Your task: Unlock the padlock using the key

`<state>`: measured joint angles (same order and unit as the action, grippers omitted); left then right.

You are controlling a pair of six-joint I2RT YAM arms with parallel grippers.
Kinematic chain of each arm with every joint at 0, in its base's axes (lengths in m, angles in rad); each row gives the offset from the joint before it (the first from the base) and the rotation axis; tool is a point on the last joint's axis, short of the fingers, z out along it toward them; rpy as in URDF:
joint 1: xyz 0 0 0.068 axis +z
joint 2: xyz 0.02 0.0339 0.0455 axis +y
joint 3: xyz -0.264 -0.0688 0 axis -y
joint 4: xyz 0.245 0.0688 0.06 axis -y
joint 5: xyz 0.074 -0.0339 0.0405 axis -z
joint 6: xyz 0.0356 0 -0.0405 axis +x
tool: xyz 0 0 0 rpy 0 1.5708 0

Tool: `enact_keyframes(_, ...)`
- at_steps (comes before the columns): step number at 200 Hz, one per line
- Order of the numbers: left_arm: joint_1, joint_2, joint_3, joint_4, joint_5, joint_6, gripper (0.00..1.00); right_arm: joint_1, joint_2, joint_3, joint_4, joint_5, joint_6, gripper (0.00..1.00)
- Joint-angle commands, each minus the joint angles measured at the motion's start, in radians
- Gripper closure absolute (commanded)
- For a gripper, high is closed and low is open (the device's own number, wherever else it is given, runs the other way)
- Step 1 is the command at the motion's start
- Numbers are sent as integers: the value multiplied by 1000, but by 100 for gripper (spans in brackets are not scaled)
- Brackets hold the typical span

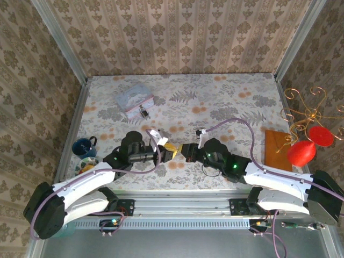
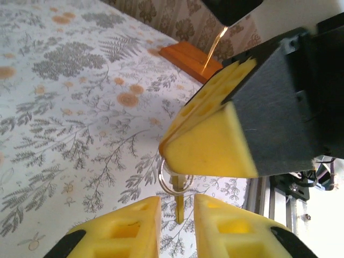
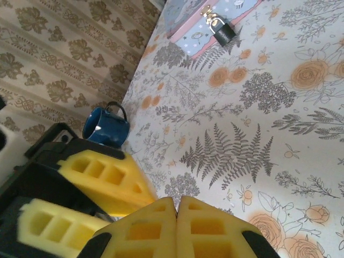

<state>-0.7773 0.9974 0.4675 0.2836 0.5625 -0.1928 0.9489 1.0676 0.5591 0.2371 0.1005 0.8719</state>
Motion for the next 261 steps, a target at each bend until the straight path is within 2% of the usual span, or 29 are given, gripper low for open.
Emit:
enact_keyframes(1,7,-42,-25,35,-5,21,76,2,-30,-24,32,50,51,100)
enact_keyframes(75,-21,-24,-37,56,25,59,70,8,-32,-36,102,34,117,100)
enact_keyframes(121,-38,-11,-32,57,4,70,72,20,3,-29,133,30,144,100)
enact_keyframes(137,-48,-14,-29,40,-46,85,75,24,9,-20,116,38,165,100)
enact_keyframes(149,-65,-24,-29,17,-116,108,77,26,12,13,22,68,202,100)
enact_keyframes(167,-104,-40,-29,-14,-225,159,77,33,11,59,-135,131,264,100)
enact_keyframes(196,-169,-72,-57,-12,-389,238,74,34,-8,57,-205,180,347,100)
enact_keyframes(223,-219,-100,-105,55,-468,308,74,48,-2,76,-245,206,388,100)
enact_keyframes(261,-255,-109,-151,143,-473,363,75,78,6,90,-247,253,446,100)
